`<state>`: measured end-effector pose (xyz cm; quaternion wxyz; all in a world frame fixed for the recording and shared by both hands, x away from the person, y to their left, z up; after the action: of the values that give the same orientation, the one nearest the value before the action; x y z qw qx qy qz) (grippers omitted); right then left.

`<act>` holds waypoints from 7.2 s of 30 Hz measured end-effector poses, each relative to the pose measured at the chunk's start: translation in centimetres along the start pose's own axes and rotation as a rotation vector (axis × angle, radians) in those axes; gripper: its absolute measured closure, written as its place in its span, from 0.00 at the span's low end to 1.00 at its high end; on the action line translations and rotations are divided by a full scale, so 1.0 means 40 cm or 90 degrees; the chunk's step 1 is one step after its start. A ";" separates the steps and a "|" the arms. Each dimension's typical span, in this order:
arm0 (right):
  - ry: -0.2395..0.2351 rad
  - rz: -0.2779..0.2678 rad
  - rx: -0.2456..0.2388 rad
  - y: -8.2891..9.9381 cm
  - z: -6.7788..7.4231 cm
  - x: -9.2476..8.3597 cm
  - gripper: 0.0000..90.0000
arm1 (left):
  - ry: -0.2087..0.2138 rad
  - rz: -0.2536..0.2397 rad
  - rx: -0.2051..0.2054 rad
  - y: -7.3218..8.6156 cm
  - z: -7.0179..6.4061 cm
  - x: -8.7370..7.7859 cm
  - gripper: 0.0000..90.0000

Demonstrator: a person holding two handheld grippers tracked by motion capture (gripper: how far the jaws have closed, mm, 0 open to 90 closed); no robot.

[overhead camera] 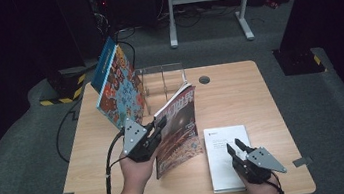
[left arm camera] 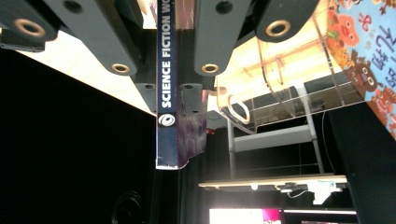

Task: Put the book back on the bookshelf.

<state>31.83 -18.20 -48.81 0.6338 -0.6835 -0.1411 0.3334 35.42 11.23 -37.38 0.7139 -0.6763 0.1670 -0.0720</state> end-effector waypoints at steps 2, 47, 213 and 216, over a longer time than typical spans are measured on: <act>-0.002 -0.001 0.001 -0.001 -0.002 -0.001 0.70 | 0.002 0.001 0.008 -0.006 -0.006 0.005 0.93; 0.009 -0.001 0.012 0.006 -0.010 -0.009 0.71 | 0.044 -0.043 0.002 -0.011 0.033 0.030 0.93; -0.002 0.033 0.046 0.002 -0.083 -0.045 0.59 | -0.203 -0.024 0.040 -0.057 0.156 0.199 0.93; -0.001 0.033 0.049 0.003 -0.085 -0.046 0.59 | -0.206 -0.020 0.035 -0.056 0.162 0.210 0.93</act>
<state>32.61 -21.98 -48.50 0.6507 -0.6618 -0.1104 0.3554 45.71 14.39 -36.15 0.7484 -0.6619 0.0368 0.0222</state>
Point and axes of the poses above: each handheld gripper's, and its own axes: x roughly forward along the jaws, y roughly out of its underside, z roughly to its left, the point moved 3 cm from there along x, roughly forward along the jaws, and after that the axes turned 15 degrees about -y, right-handed, at the moved point
